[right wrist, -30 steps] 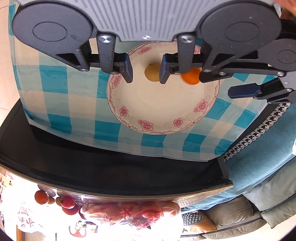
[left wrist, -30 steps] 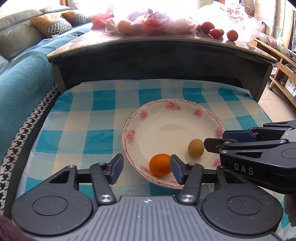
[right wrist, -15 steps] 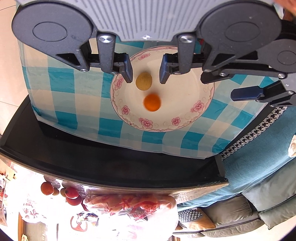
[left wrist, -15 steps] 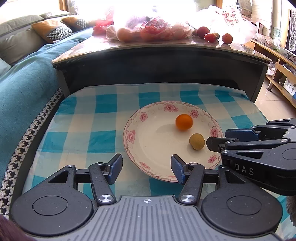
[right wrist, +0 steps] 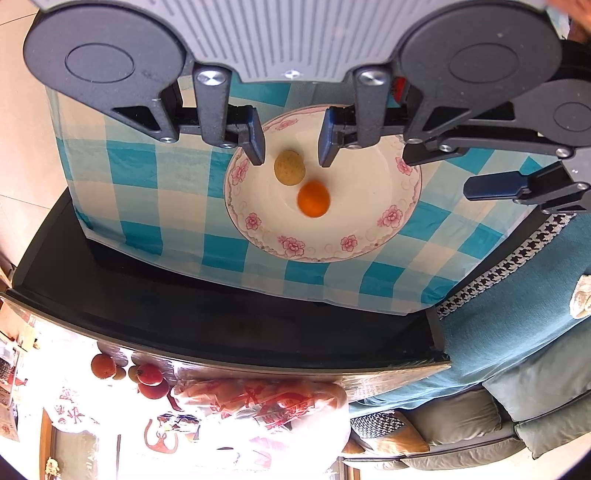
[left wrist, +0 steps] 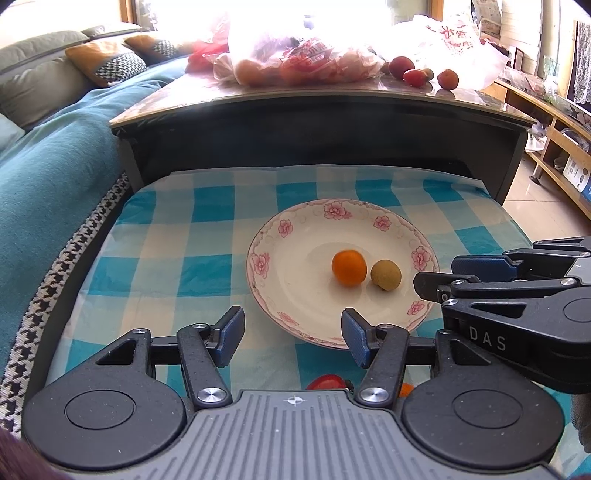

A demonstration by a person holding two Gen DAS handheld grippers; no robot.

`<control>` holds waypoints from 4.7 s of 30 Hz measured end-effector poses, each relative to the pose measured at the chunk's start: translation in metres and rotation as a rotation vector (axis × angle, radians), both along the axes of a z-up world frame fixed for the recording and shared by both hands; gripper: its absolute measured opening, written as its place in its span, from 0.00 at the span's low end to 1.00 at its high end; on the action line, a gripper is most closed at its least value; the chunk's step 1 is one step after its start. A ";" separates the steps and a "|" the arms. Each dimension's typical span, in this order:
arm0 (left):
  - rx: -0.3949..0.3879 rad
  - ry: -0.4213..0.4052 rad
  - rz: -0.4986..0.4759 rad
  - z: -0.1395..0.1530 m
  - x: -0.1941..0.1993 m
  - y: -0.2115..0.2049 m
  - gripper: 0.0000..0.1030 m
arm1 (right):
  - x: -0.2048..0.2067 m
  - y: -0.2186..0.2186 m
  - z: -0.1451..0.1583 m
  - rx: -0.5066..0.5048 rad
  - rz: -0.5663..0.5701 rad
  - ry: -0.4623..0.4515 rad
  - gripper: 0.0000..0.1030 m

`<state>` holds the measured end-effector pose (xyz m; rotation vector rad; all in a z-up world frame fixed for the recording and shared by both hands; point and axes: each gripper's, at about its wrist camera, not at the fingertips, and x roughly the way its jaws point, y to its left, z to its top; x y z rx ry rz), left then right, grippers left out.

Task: Organize fruits
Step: 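Withdraw both open grippers from the bowl back toward the remaining fruit, then grasp a red tomato with the right gripper while the left gripper grasps a cherry tomato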

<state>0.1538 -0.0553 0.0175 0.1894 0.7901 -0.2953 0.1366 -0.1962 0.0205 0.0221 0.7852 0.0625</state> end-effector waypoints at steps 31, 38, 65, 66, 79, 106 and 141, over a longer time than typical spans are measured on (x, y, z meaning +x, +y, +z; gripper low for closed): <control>-0.003 -0.001 0.000 0.002 -0.017 0.005 0.64 | -0.015 0.005 0.001 -0.006 -0.004 -0.002 0.32; -0.005 -0.003 0.005 0.003 -0.024 0.006 0.64 | -0.023 0.005 0.000 0.002 -0.008 0.001 0.33; 0.008 0.007 0.005 0.003 -0.047 0.007 0.65 | -0.047 0.007 -0.001 0.021 -0.021 0.029 0.33; 0.009 0.009 0.005 0.002 -0.048 0.008 0.65 | -0.048 0.008 -0.001 0.021 -0.020 0.031 0.33; 0.020 0.066 0.002 -0.007 -0.063 0.021 0.69 | -0.066 0.017 -0.013 0.034 0.008 0.094 0.33; -0.007 0.138 0.019 -0.015 -0.067 0.042 0.73 | -0.099 0.049 -0.034 0.136 0.164 0.236 0.38; 0.037 0.213 -0.109 -0.038 -0.074 0.004 0.68 | -0.121 0.033 -0.039 0.092 0.172 0.299 0.28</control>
